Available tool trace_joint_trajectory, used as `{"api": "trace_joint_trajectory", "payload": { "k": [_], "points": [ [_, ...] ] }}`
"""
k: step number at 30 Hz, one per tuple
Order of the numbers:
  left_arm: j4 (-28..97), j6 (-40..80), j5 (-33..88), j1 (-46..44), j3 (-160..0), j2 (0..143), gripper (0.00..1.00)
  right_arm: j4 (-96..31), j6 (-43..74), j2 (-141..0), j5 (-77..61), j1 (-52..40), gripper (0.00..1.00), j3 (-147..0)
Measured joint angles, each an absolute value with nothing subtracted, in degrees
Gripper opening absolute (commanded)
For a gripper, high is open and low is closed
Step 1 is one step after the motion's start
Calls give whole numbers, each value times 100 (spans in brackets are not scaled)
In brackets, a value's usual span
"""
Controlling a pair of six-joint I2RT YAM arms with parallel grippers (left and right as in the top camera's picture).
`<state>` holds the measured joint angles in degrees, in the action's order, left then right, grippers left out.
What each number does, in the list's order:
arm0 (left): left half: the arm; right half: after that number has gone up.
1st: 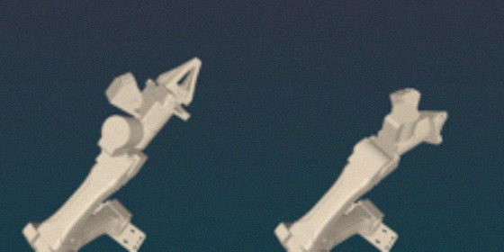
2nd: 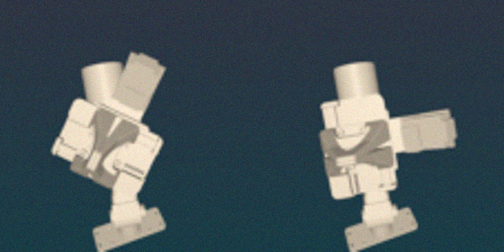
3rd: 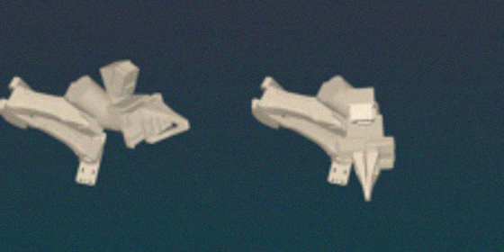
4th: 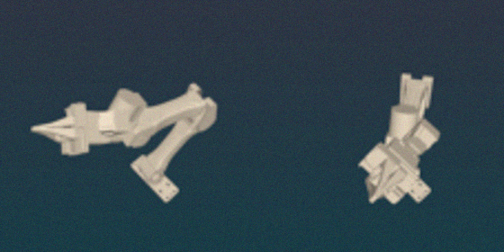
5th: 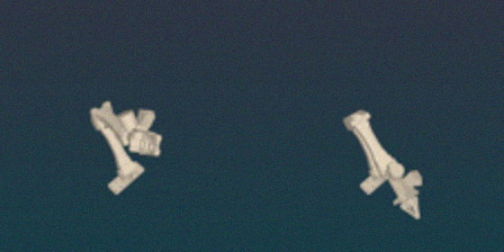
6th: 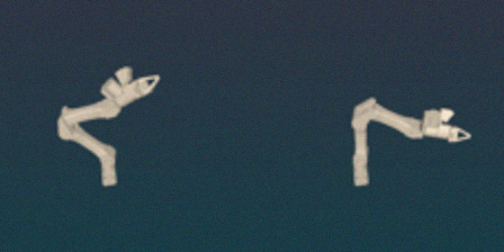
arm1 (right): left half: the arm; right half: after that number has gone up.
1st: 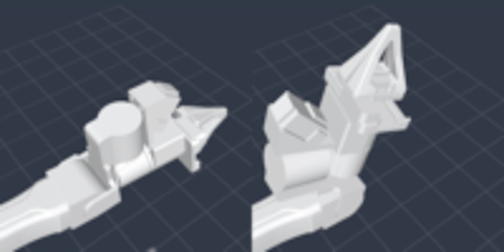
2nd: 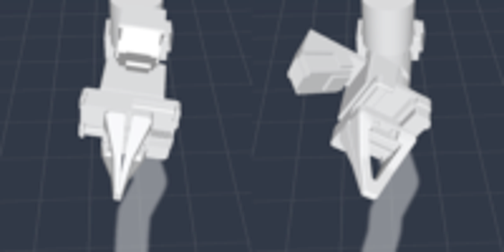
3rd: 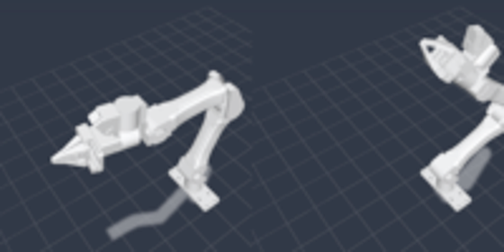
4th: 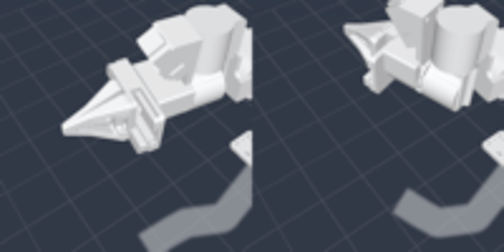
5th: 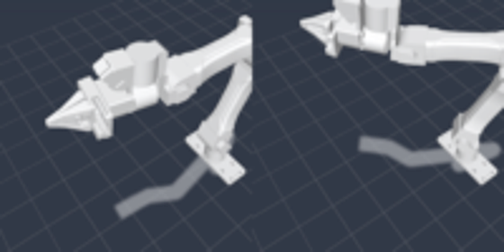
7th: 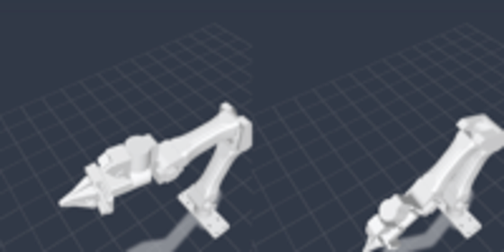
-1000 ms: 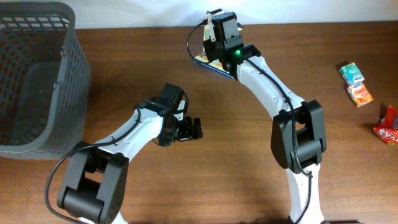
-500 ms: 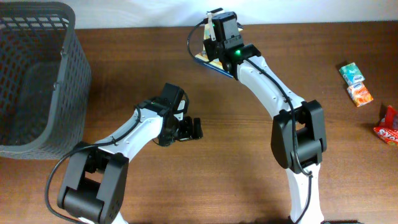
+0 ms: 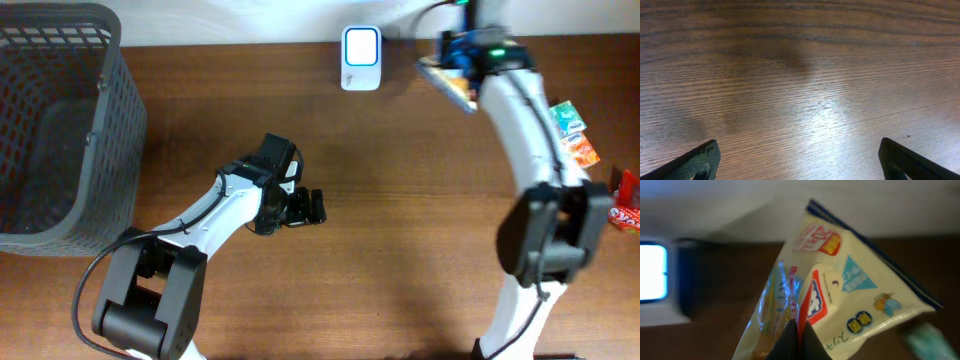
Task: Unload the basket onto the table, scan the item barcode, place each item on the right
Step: 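Carry the wipes pack right and drop it at the right edge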
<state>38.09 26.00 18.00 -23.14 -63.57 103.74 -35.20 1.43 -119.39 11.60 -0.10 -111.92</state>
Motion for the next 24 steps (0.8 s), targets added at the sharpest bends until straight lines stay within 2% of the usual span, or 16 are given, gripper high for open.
{"api": "trace_joint_trajectory", "payload": {
  "k": [10,11,13,15,17,21,24],
  "points": [
    [3809,2600,1798,-2314,-6357,10374,99,-5135,1162,-11845,1186,2167,4,-11216],
    [3809,2600,1798,-2314,-6357,10374,99,-5175,1170,-11845,1190,2211,7,-11216],
    [3809,2600,1800,-2314,-6357,10374,99,-5492,1315,-11845,1197,2687,32,-11216],
    [3804,2600,1800,-2314,-6357,10374,99,-5610,1345,-11845,1199,2899,67,-11216],
    [3806,2600,1800,-2314,-6357,10374,99,-5686,1369,-11845,1201,3094,88,-11216],
    [3804,2600,1800,-2314,-6357,10374,99,-5793,1358,-11845,1199,3218,100,-11218],
    [3806,2600,1800,-2314,-6357,10374,99,-5927,1354,-11845,1197,3223,99,-11238]
  ]
}}
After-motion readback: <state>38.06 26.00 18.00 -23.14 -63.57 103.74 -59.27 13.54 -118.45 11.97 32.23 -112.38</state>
